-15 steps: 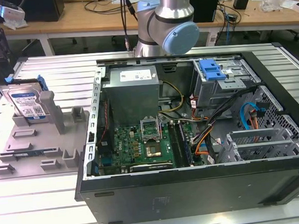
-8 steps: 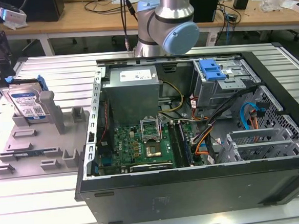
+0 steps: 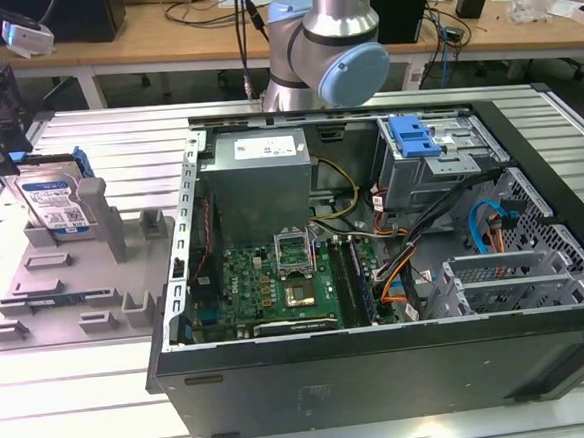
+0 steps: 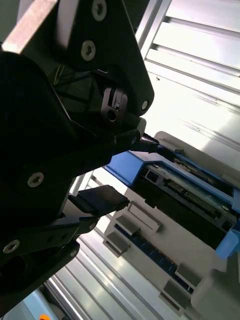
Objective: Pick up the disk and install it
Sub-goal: 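Pick up the disk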
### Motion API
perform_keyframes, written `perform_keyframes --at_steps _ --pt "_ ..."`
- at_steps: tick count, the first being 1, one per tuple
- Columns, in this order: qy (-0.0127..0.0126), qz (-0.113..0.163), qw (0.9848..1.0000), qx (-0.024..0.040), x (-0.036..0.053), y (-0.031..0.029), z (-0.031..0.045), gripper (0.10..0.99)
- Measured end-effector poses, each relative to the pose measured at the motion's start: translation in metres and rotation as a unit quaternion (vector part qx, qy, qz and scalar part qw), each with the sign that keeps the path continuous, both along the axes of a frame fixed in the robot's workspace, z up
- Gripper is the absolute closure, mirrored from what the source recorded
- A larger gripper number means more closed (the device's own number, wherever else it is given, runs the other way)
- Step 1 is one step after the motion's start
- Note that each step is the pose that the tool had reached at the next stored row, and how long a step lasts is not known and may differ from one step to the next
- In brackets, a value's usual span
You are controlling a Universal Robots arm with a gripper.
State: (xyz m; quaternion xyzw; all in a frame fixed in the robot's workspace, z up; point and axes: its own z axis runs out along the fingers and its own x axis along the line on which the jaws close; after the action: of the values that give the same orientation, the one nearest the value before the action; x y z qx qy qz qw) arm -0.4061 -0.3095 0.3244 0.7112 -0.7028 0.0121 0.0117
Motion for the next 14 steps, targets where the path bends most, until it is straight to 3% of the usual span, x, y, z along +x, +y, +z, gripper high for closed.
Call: perform_keyframes --at_steps 13,14 --pt "0.0 0.0 1.0 0.0 0.0007 -0.0008 -0.0109 0.561" --pt "0.0 0.0 1.0 0.0 0.0007 -0.0008 -0.0124 0.631"
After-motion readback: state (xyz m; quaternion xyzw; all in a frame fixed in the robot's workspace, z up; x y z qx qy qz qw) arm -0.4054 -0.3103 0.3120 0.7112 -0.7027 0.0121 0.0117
